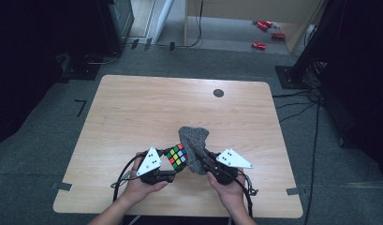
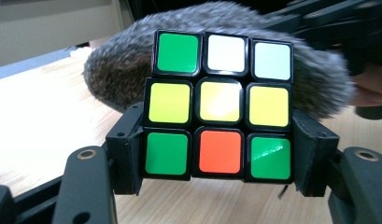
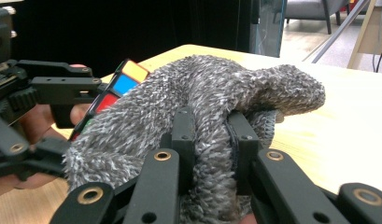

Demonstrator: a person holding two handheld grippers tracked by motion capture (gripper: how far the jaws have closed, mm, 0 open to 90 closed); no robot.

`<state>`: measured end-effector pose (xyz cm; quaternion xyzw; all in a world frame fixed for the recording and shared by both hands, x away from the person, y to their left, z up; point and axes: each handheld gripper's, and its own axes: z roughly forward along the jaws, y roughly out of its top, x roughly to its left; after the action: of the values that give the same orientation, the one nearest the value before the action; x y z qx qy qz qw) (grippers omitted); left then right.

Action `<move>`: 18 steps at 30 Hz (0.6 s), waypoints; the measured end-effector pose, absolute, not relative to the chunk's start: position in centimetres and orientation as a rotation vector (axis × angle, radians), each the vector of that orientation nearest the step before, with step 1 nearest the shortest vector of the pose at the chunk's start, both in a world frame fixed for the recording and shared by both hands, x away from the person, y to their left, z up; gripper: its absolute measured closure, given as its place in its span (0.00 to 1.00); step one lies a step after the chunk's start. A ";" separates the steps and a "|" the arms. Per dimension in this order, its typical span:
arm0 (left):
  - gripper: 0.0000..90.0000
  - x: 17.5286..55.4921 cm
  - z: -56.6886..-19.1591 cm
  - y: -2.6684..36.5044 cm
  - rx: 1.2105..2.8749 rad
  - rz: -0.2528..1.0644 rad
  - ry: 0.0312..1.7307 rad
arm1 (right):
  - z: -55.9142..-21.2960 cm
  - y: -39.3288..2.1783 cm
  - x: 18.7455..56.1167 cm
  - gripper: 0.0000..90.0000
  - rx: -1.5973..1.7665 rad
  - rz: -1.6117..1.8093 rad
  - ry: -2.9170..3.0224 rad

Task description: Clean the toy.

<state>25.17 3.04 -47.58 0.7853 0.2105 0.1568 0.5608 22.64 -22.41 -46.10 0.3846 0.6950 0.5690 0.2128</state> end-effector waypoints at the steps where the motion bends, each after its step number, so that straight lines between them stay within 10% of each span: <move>1: 0.39 25.3 -47.7 3.0 1.855 0.368 0.500 | -45.9 -22.2 22.4 0.87 1.055 1.583 1.936; 18: 0.39 25.6 -47.5 3.2 1.836 0.326 0.525 | -45.4 -21.5 21.9 0.86 1.018 1.591 1.923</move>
<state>25.56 3.21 -47.51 0.7811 0.2232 0.1389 0.5664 21.95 -21.52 -45.41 0.3682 0.6957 0.5757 0.2214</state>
